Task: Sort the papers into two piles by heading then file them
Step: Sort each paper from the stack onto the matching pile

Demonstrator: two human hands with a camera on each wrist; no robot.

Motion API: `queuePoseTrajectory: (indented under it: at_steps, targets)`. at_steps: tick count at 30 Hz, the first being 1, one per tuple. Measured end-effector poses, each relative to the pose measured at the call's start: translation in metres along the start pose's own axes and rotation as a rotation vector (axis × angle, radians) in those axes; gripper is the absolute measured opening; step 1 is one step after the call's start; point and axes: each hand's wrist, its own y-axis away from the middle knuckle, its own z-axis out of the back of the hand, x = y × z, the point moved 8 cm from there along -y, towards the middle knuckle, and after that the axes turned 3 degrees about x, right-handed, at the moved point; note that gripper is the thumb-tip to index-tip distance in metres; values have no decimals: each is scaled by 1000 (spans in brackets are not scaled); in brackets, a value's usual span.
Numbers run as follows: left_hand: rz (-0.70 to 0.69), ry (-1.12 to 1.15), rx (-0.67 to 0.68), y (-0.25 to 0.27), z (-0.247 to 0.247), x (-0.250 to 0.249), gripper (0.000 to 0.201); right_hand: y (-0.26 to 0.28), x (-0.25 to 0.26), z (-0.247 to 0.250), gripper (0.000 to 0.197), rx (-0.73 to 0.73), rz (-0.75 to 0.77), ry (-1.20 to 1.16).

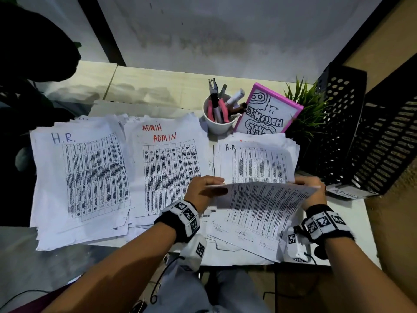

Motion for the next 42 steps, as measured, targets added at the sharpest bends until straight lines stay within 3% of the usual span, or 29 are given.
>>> queuePoseTrajectory:
  at_steps: [3,5,6,8,10,11,13,16,18,20,21,24,26,27,29,32,34,39,42]
  targets:
    - [65,110,-8,-8,0,7,13,-2,-10,10,17,-66,55,326]
    - [86,119,-10,-7,-3,3,17,18,19,17,18,-84,215,433]
    - [77,68,-10,-5,-6,-3,21,30,34,22,20,-101,290,371]
    - [43,-37,3,-2,-11,-14,33,51,48,38,23,-133,353,-26]
    - [5,-25,32,-2,-17,-22,45,57,44,45,32,-50,331,-479]
    - [-13,-31,49,-4,-20,-24,48,59,40,44,33,-15,330,-598]
    - [-4,-51,41,-4,-20,-27,42,64,41,40,5,69,359,-699]
    - [29,-61,24,0,-22,-21,28,67,36,33,10,133,300,-699]
    - [54,9,21,5,-24,-20,17,57,23,29,10,144,165,-807]
    - [56,116,-1,3,-23,-25,22,48,8,26,17,112,8,-1016]
    - [33,121,-28,1,-20,-33,22,44,4,23,12,81,-39,-1016]
    - [-83,158,-148,-4,-3,-70,30,38,6,24,26,-56,-26,-559]
    - [-191,235,-288,-1,23,-98,38,37,8,13,8,-67,-22,-295]
    - [-238,262,-378,3,41,-110,41,35,6,6,13,-71,-30,-167]
    - [-342,293,-546,15,87,-131,43,30,-1,-9,34,-83,-84,-59]
    - [-461,189,-728,36,167,-141,45,36,2,-25,36,-92,-164,31]
    - [-457,25,-795,50,217,-139,37,41,5,-28,34,-111,-168,60]
    - [-296,-305,-901,81,326,-114,5,42,1,-26,33,-187,-193,80]
    - [-235,-429,-945,94,361,-105,15,42,7,-22,21,-200,-185,144]
